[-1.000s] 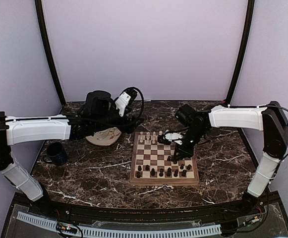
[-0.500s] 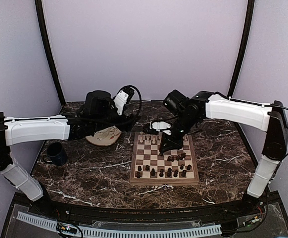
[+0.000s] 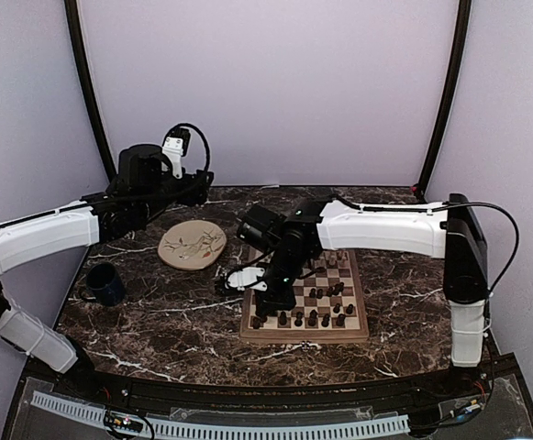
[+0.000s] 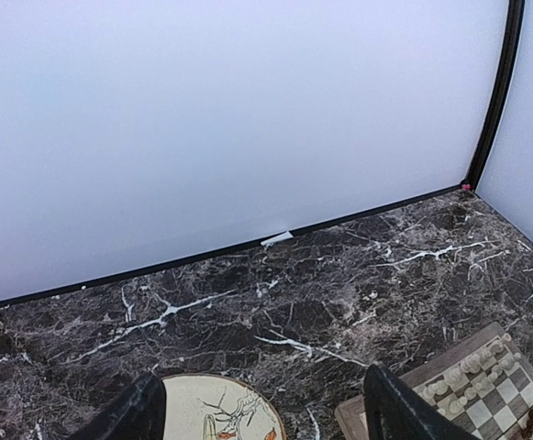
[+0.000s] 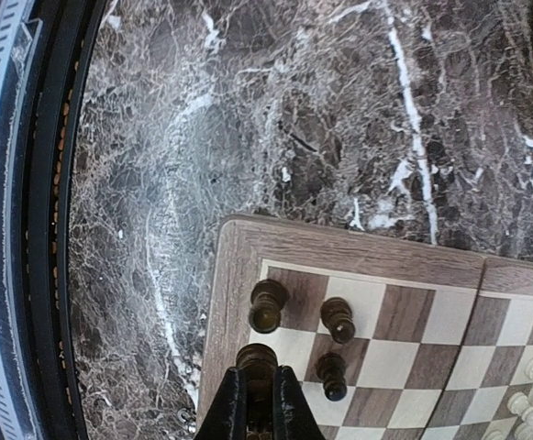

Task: Set up the chess pieces on the board
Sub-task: Place the knight at g8.

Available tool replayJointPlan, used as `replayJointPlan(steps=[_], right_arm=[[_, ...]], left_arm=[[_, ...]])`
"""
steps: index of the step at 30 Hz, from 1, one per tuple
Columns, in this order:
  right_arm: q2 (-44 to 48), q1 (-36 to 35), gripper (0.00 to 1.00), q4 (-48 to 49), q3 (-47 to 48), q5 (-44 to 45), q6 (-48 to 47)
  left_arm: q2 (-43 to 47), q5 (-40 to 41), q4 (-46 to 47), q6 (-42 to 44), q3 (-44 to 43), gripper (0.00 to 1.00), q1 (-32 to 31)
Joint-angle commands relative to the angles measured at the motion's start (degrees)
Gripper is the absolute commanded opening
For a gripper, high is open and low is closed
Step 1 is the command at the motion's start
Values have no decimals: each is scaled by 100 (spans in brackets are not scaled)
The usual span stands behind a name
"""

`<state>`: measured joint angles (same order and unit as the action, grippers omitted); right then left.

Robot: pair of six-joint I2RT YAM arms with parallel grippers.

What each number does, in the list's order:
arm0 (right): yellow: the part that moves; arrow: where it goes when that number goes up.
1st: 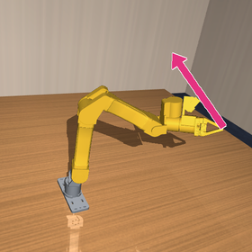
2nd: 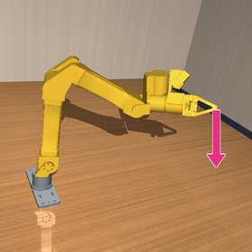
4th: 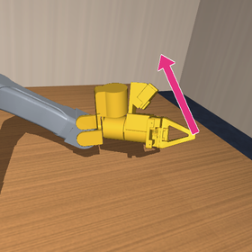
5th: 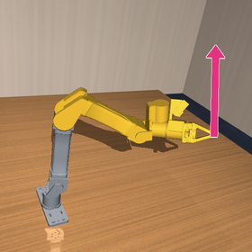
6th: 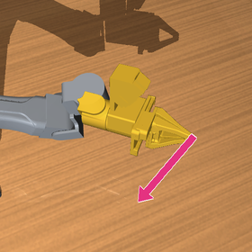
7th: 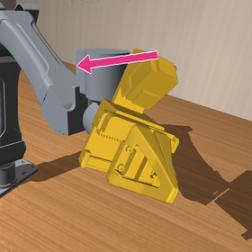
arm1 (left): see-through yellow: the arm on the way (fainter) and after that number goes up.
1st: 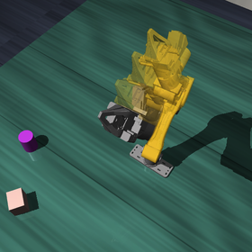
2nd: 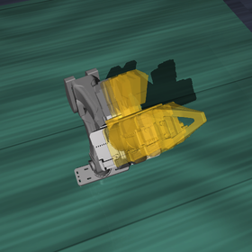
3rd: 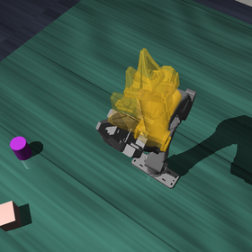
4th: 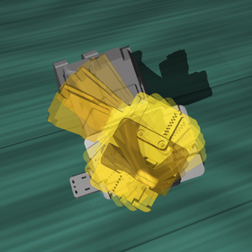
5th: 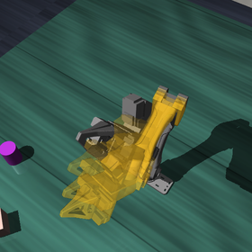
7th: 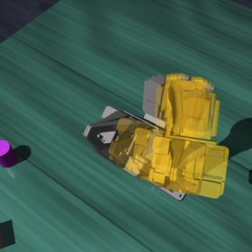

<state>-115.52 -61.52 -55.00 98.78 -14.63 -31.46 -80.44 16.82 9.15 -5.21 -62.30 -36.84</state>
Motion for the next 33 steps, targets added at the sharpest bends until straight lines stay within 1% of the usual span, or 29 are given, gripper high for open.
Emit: replayJointPlan(steps=[1, 11, 23, 27, 33], right_arm=[[-195, -187, 8, -130, 119, 420, -81], [-160, -216, 8, 86, -248, 577, -59], [-193, -206, 11, 445, -492, 699, 14], [-203, -210, 13, 505, -521, 731, 27], [-175, -212, 21, 513, -577, 783, 49]], left_arm=[[235, 59, 100, -69, 103, 76, 10], [216, -95, 131, -92, 113, 76, 19], [161, -226, 147, -120, 122, 76, 19], [152, -264, 142, -137, 123, 76, 19], [134, -309, 143, -147, 127, 75, 19]])
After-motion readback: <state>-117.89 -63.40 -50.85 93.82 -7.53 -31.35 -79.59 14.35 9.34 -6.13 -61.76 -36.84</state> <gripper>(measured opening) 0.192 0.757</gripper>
